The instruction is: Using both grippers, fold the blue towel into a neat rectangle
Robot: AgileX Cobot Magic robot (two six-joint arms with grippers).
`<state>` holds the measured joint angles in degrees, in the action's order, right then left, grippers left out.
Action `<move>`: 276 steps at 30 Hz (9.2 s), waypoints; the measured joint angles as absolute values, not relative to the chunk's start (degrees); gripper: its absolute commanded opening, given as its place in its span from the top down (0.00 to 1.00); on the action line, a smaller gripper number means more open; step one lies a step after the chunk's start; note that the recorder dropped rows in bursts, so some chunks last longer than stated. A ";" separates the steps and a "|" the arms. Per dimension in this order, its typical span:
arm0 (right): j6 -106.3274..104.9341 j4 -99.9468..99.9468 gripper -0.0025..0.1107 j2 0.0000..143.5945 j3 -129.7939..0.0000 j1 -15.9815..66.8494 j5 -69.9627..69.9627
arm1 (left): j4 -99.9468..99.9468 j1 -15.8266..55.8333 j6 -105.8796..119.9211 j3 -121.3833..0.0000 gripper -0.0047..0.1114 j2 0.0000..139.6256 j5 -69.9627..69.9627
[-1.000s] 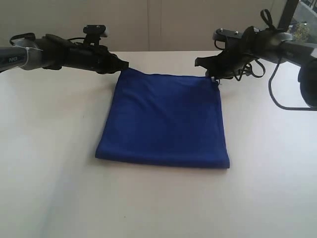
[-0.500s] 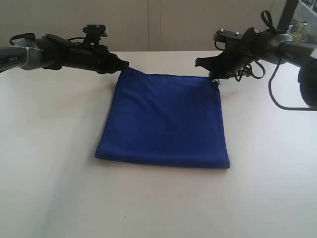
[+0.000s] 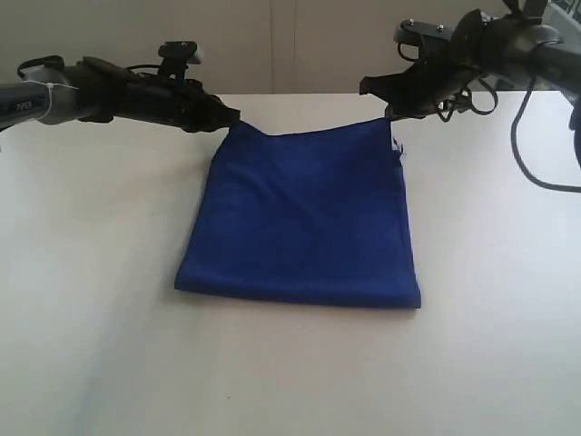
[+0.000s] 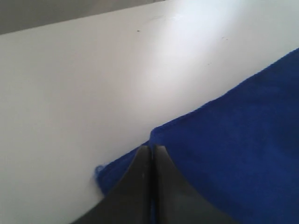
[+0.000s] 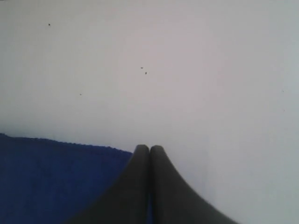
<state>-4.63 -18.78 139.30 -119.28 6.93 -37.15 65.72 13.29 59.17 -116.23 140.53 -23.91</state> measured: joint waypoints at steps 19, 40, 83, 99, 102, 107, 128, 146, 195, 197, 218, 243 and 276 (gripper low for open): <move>1.32 -5.42 0.98 131.66 -115.27 6.93 -41.32 | 66.03 13.33 58.94 -120.44 0.96 138.73 -30.01; 3.67 -0.38 0.98 123.10 -114.74 9.68 -46.92 | 55.29 13.33 50.44 -120.44 0.96 131.30 -34.34; 7.55 10.82 0.83 136.78 -114.74 9.68 -34.18 | 74.16 13.33 71.53 -120.44 0.90 144.31 -24.35; 7.55 10.82 0.73 136.78 -114.74 9.68 -34.28 | 74.38 13.33 74.66 -120.44 0.51 144.34 -22.82; 7.55 10.82 0.74 136.78 -114.74 9.68 -35.44 | 74.15 13.33 74.47 -120.44 0.56 144.34 -23.12; 7.55 10.82 0.92 135.45 -114.74 9.68 -42.18 | 69.83 11.47 66.41 -120.44 0.81 143.16 -29.95; 7.01 7.47 0.98 116.28 -92.62 15.99 -46.50 | 45.50 9.01 42.82 -106.13 0.96 126.54 -51.88; -20.70 -23.69 0.98 101.71 -70.39 10.61 -47.60 | 37.85 19.99 47.11 -75.50 0.96 107.18 -28.50; -23.48 -25.66 0.98 106.39 -60.87 12.25 -26.34 | 39.09 22.53 42.11 -67.66 0.96 112.86 -27.66; -23.48 -25.66 0.98 106.39 -60.87 12.25 -25.98 | 39.09 22.53 41.12 -67.45 0.96 112.59 -28.73; -23.48 -25.03 0.98 98.95 -60.73 12.25 -26.63 | 36.32 22.66 44.15 -66.17 0.96 105.10 -23.21; -54.15 -13.79 0.67 97.58 -60.59 19.35 -50.10 | 26.21 27.83 70.60 -57.32 0.57 95.87 -29.26; -60.71 -13.15 0.67 104.34 -52.97 19.35 -34.13 | 35.76 27.83 86.17 -54.34 0.73 102.31 -20.25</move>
